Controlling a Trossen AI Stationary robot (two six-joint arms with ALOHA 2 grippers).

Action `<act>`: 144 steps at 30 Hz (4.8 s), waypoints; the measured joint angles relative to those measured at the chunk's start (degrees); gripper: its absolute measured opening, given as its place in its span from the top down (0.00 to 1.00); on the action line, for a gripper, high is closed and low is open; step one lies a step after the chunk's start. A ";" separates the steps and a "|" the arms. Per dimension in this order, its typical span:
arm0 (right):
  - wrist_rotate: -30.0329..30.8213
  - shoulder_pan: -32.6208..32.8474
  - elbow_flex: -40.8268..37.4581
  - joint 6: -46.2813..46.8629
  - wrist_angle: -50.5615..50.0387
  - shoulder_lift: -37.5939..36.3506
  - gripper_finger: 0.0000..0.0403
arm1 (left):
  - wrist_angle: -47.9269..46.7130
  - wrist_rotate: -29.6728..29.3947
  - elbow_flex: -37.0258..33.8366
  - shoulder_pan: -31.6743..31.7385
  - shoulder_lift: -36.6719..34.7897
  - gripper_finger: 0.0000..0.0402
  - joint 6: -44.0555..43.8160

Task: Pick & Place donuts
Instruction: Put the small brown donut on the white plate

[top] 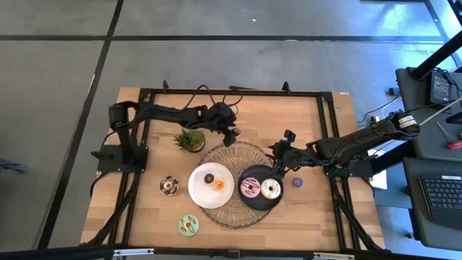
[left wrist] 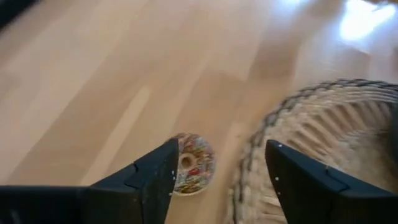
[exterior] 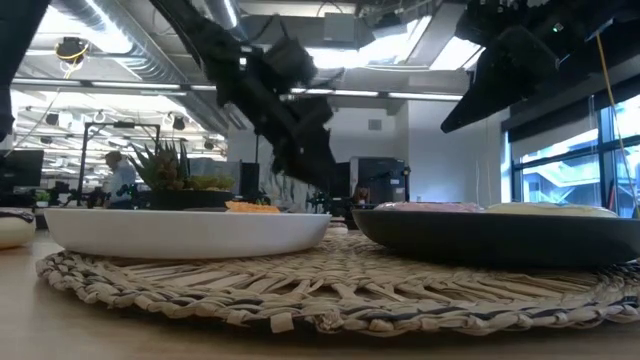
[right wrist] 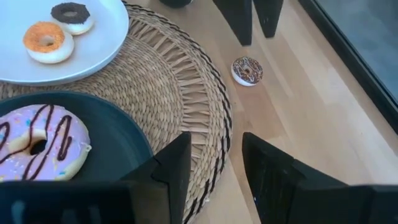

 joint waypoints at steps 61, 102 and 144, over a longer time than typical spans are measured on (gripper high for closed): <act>0.09 0.00 0.02 -0.12 -0.35 0.04 0.64 | 2.11 -7.01 -0.34 -0.47 5.31 0.90 -7.02; 0.57 -1.09 0.04 2.95 -1.19 0.04 0.64 | -26.39 -18.23 -0.43 -43.65 -3.38 0.96 -39.58; 0.50 -1.09 0.04 2.72 -1.28 0.04 0.64 | -25.43 -26.62 -0.38 -43.85 -3.27 0.96 -43.25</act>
